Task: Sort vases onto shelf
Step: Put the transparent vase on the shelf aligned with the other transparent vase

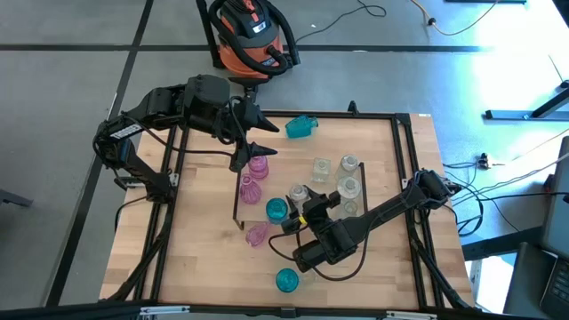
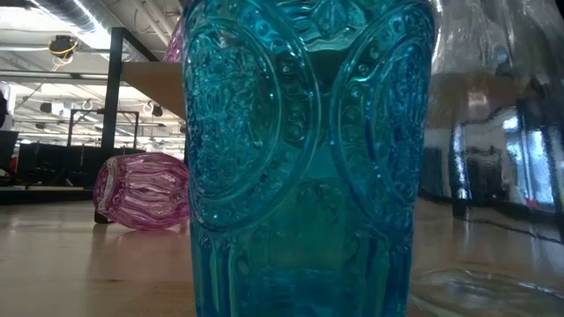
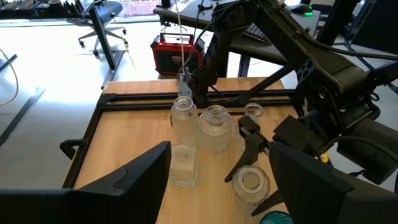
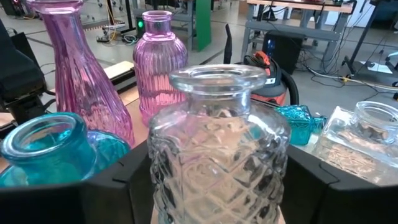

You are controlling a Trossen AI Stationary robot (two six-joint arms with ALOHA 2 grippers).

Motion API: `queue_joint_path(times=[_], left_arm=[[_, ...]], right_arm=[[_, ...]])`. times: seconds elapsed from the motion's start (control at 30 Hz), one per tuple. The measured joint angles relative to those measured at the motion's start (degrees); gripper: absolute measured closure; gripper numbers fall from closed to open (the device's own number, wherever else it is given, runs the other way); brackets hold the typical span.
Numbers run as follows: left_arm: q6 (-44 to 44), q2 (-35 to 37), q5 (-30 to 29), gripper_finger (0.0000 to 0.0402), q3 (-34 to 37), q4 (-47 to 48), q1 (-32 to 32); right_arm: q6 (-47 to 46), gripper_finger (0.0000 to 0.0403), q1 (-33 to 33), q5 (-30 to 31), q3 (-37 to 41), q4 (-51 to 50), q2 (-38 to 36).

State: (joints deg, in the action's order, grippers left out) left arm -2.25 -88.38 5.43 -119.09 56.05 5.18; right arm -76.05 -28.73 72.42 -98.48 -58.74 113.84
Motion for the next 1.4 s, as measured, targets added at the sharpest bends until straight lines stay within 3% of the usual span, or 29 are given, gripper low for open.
queue_joint_path(times=[0.23,0.67,0.97,1.1,1.17,1.27,1.4], left_arm=[[-0.4,0.0,0.0,0.0136,0.0,0.0,0.0],[-1.4,0.0,0.0,0.0136,0.0,-0.2,0.0],[-1.4,0.0,0.0,0.0136,0.0,-0.5,0.0],[-1.2,0.0,0.1,0.0136,0.0,-0.5,0.0],[-0.8,0.0,0.6,0.0136,0.0,-0.5,0.0],[0.4,0.0,1.4,0.0136,0.0,-0.4,0.0],[0.7,0.0,1.6,0.0136,0.0,1.8,0.0]], right_arm=[[0.0,0.0133,0.3,0.0,0.0,0.0,0.0],[0.5,0.0131,0.3,2.8,-1.0,-0.5,-0.5],[9.3,0.0130,0.7,4.9,-12.0,-8.3,-0.9],[10.6,0.0130,0.7,5.9,-20.7,-14.9,-0.9],[10.7,0.0130,0.7,2.0,-27.5,-20.1,-0.9],[16.5,0.0130,2.6,-12.9,-36.7,-26.0,-1.5],[29.6,0.0141,8.2,-37.6,-29.2,-13.1,-11.0]])
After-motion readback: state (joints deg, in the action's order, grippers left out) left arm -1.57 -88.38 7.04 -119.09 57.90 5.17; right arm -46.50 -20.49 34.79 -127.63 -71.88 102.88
